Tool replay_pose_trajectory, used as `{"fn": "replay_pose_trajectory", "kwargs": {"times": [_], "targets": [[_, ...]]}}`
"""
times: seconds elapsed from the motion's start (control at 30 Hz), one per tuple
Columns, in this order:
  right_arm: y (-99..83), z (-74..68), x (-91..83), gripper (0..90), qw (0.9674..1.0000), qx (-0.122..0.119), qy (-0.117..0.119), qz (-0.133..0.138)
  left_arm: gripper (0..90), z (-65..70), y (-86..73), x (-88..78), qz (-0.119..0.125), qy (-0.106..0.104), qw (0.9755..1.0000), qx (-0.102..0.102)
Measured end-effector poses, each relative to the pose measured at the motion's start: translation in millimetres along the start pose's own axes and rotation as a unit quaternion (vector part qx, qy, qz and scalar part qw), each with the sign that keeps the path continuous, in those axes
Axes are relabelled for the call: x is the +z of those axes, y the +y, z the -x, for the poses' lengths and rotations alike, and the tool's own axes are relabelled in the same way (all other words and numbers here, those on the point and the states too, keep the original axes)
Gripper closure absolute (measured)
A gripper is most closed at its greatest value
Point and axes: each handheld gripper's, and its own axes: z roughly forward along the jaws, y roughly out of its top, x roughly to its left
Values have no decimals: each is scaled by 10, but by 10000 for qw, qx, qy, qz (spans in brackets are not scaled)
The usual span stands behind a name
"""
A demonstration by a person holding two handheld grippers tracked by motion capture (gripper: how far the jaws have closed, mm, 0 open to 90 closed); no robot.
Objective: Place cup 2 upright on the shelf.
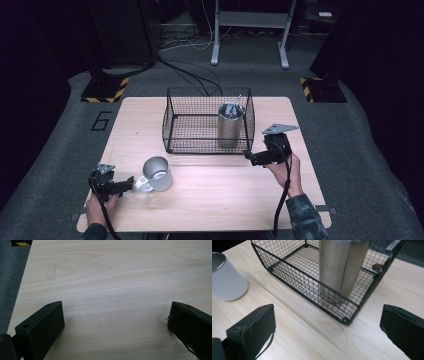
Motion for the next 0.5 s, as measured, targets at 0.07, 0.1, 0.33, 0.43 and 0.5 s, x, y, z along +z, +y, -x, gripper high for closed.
{"fn": "replay_pose_trajectory", "kwargs": {"times": [0.07,0.1,0.33,0.43,0.5], "targets": [[-100,13,2,0,10000,70,-56,-3,6,0,0,0,1,0,10000,-1],[-134,21,4,0,9999,86,-63,-2,6,0,0,0,-1,-1,10000,1],[-439,84,46,0,9995,246,-176,-44,6,0,0,0,0,-1,10000,1],[-576,112,86,0,9992,330,-215,-117,6,0,0,0,-1,0,10000,1],[-672,131,115,0,9989,392,-228,-110,6,0,0,0,0,-1,10000,1]]}}
